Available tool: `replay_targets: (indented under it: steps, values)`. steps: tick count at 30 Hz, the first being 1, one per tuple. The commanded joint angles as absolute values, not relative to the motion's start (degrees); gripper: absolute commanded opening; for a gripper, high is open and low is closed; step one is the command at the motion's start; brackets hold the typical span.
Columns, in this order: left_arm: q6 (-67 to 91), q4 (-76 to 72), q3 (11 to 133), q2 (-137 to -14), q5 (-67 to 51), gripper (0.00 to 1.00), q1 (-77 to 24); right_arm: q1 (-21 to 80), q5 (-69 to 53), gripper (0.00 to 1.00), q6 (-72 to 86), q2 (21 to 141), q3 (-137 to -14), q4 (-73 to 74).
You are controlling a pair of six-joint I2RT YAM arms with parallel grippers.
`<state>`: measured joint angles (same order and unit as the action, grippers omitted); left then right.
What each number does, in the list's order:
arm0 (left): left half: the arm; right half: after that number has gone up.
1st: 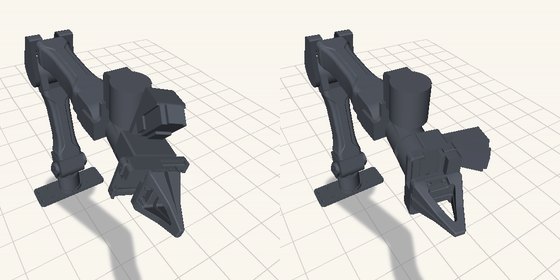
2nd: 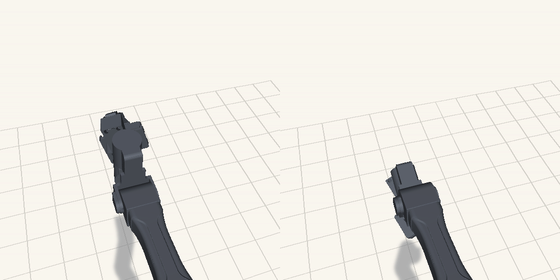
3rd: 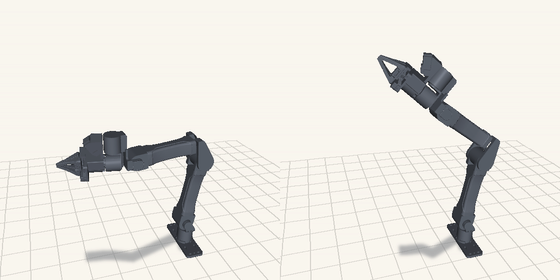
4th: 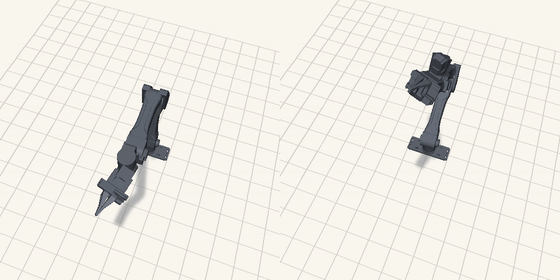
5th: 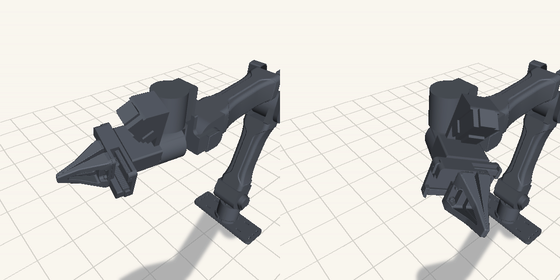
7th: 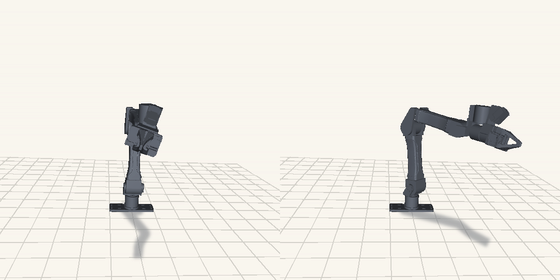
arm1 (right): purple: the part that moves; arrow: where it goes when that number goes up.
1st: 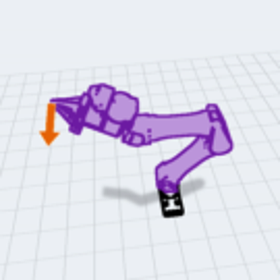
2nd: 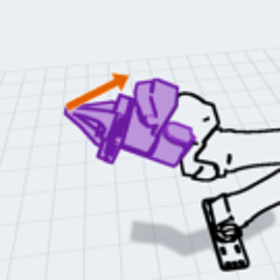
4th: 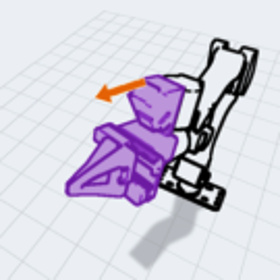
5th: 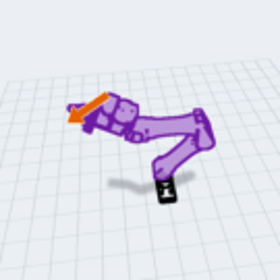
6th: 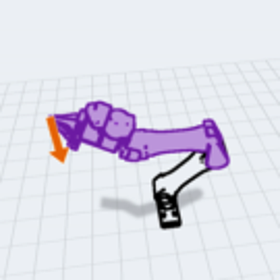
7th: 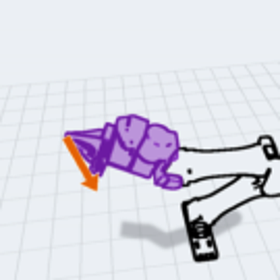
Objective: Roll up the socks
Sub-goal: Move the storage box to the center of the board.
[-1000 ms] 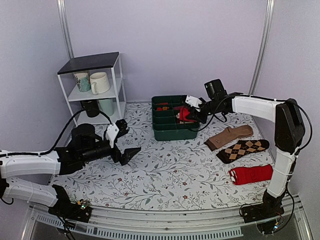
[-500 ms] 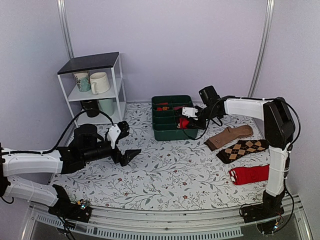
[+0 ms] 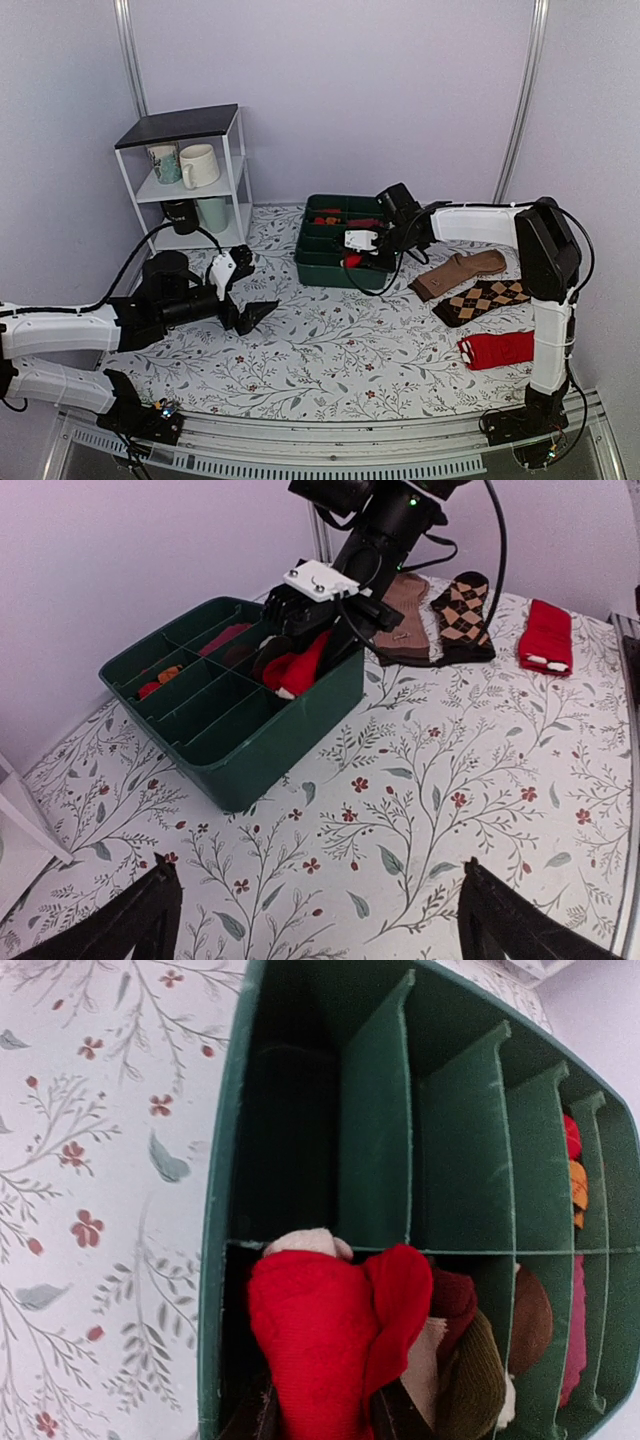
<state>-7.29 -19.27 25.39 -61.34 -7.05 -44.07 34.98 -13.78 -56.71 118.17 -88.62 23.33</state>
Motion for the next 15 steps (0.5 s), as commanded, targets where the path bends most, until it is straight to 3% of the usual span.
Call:
replay_targets:
  steps: [1, 7, 15]
  values:
    - [-7.69, -19.01, 23.82, -58.97, -7.43, 0.97, -43.29, 40.78, -16.23, 0.06, -51.77, 117.90, -81.95, 31.63]
    - [-7.72, -19.33, 22.74, -57.78, -7.51, 0.97, -42.95, 42.71, -19.42, 0.06, -42.06, 114.75, -76.98, 30.12]
    - [-7.16, -19.07, 23.67, -57.58, -7.87, 0.97, -42.88, 42.91, -17.50, 0.08, -27.86, 119.24, -78.67, 30.25]
